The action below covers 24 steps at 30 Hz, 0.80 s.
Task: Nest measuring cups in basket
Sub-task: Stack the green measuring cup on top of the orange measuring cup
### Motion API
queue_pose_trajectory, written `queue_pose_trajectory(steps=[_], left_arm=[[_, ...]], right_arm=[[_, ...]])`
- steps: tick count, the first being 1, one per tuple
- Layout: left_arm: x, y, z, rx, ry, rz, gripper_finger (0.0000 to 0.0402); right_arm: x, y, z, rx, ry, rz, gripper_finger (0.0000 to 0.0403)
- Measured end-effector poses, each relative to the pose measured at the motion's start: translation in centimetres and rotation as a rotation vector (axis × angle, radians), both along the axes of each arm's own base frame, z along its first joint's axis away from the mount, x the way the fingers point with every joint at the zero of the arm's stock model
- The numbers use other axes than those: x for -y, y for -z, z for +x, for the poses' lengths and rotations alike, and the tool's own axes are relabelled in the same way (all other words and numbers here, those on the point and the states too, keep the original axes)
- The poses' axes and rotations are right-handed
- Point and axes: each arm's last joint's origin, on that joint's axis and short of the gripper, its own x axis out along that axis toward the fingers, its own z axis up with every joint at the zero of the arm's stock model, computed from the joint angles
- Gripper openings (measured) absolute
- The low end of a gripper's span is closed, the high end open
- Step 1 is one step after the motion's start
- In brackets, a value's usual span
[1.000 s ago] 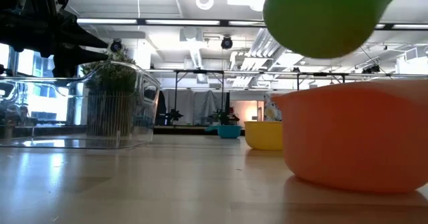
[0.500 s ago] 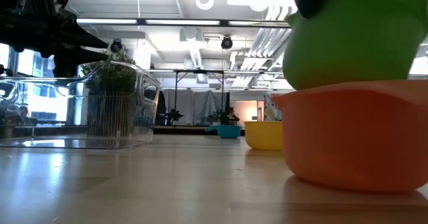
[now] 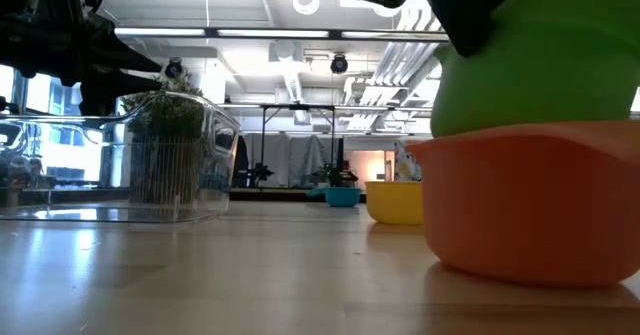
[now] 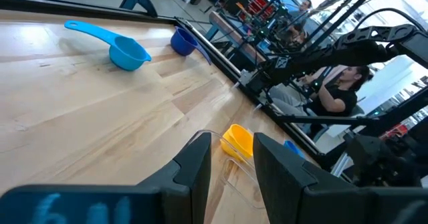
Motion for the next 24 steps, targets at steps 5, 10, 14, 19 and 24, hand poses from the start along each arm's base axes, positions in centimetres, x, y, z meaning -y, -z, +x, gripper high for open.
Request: queue_pose_trajectory(steps=[5,10,14,19,24], left_arm=[[0.0,0.0,0.0,0.0,0.0,0.0,0.0104],[0.0,0.0,0.0,0.0,0.0,0.0,0.0104],[0.0,0.0,0.0,0.0,0.0,0.0,0.0104],[0.0,0.0,0.0,0.0,0.0,0.0,0.0104],[0.0,0.0,0.0,0.0,0.0,0.0,0.0104]], right_arm=[[-0.15,0.33,0.1,-0.006,0.001,0.006,0.0002],[-0.16,0.41,0.11,-0.008,0.002,0.006,0.0004],[-0.15,0.41,0.12,-0.008,0.002,0.006,0.0012],[-0.17,0.41,0.12,-0.009,0.002,0.008,0.003],[-0.21,0.41,0.18,-0.002,0.002,0.013,0.0058]])
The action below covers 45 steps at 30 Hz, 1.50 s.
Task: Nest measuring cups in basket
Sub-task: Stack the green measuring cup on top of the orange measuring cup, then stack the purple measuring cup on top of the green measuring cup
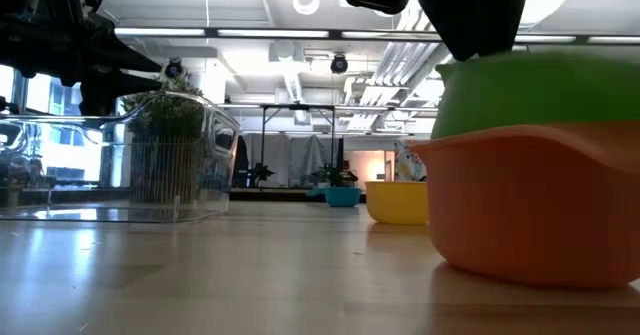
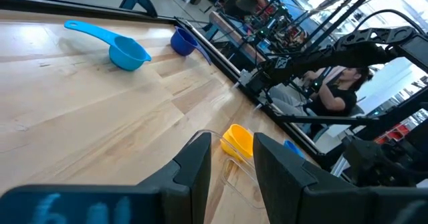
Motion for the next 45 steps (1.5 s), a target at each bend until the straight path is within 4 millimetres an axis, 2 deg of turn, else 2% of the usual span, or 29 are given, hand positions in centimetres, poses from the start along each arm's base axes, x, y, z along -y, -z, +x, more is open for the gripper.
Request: queue_pose_trajectory(steps=[8,17,25,33,40,45], left_arm=[[0.0,0.0,0.0,0.0,0.0,0.0,0.0104],[0.0,-0.1,0.0,0.006,0.01,-0.002,0.0104],[0.4,-1.4,0.1,0.127,0.128,0.005,0.0104],[0.3,-4.2,-0.6,0.188,0.136,0.088,0.0104],[0.3,-7.0,-0.9,0.209,0.135,0.169,0.0104],[0.3,-8.8,-0.4,0.185,0.136,0.226,0.0104]], right_arm=[[0.0,0.0,0.0,0.004,-0.001,-0.006,0.0091],[0.1,0.0,0.0,0.013,-0.009,-0.024,0.0094],[1.4,-3.6,-0.3,0.105,0.023,-0.14,0.0094],[3.2,-6.2,-1.0,0.196,0.073,-0.258,0.0094],[4.7,-7.0,-1.4,0.194,0.079,-0.342,0.0094],[5.9,-7.9,-1.3,0.224,0.05,-0.37,0.0094]])
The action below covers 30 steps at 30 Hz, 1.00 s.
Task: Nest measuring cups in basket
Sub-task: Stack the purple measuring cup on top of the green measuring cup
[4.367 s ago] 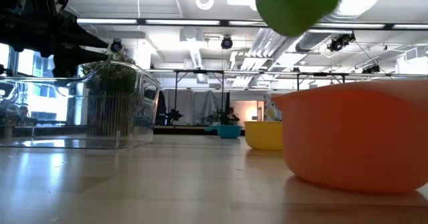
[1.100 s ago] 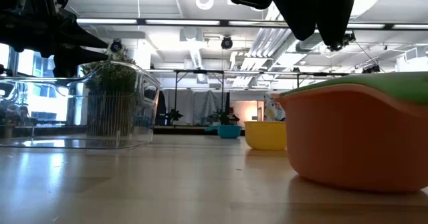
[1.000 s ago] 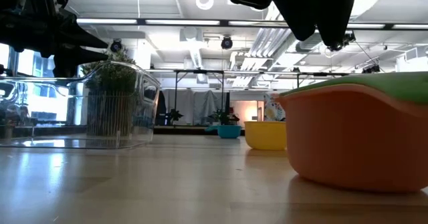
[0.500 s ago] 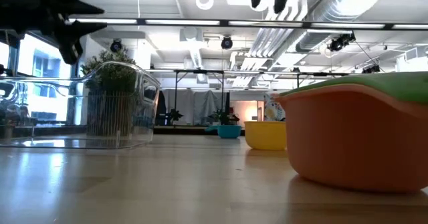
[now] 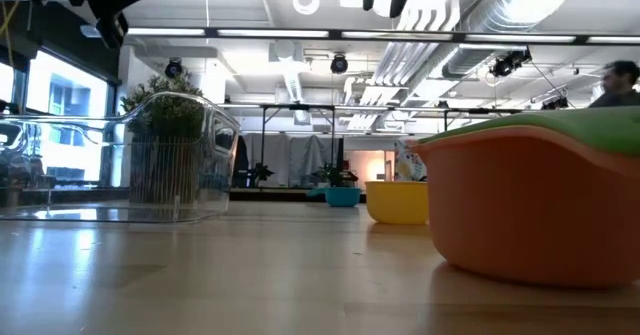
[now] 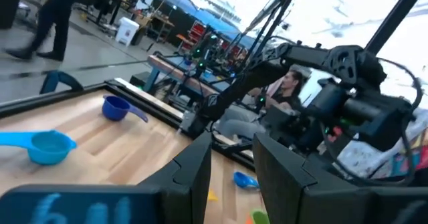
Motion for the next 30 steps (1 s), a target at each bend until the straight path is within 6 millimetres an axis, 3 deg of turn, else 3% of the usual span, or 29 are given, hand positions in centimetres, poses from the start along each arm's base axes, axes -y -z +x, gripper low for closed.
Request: queue_pose_trajectory(steps=[8,15,23,30], left_arm=[[0.0,-1.5,1.8,-0.124,-0.033,0.082,0.0104],[-0.5,-2.4,3.2,-0.183,-0.099,0.084,0.0104],[-1.5,-2.4,3.9,-0.225,-0.18,0.085,0.0104],[-2.4,-2.4,3.8,-0.23,-0.251,0.077,0.0104]], right_arm=[[4.1,-2.9,-0.3,0.057,-0.095,-0.098,0.0094],[10.1,-6.7,-1.7,0.091,-0.223,-0.2,0.0094],[17.8,-11.2,-5.4,0.108,-0.318,-0.326,0.0094],[23.4,-13.5,-8.8,0.081,-0.358,-0.401,0.0094]])
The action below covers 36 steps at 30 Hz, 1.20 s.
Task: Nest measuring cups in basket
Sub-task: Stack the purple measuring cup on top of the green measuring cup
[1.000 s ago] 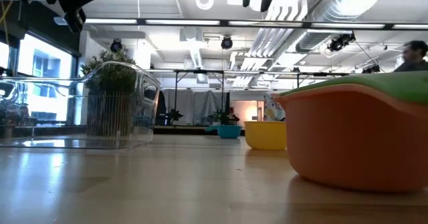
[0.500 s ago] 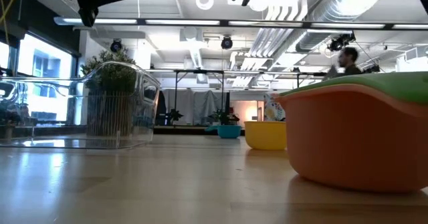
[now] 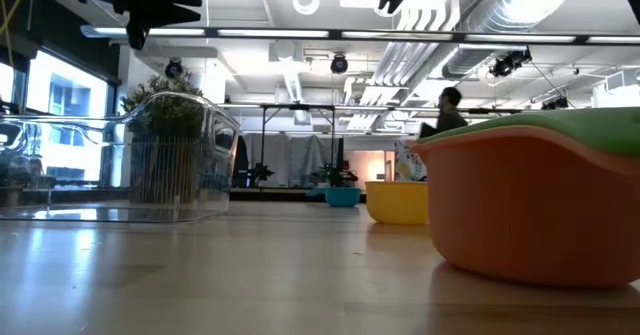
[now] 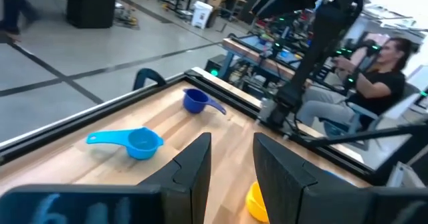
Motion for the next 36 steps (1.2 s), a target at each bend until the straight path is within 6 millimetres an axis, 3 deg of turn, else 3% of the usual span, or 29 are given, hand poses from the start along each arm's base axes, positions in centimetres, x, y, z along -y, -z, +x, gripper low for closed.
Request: queue_pose_trajectory(steps=[11,22,29,36], left_arm=[[-1.0,0.0,-0.2,0.0,-0.08,0.0,0.0104],[-1.4,0.0,-0.4,0.001,-0.117,-0.001,0.0104],[-1.5,0.0,-0.4,0.001,-0.121,-0.001,0.0104],[-1.5,0.0,-0.4,0.001,-0.127,-0.001,0.0104]], right_arm=[[7.7,-0.5,-3.9,-0.09,-0.011,-0.043,0.0099],[13.5,-0.1,-8.1,-0.086,0.032,0.03,0.0159],[16.3,4.0,-9.9,-0.193,0.103,0.173,0.016],[17.3,9.2,-11.0,-0.326,0.133,0.32,0.0156]])
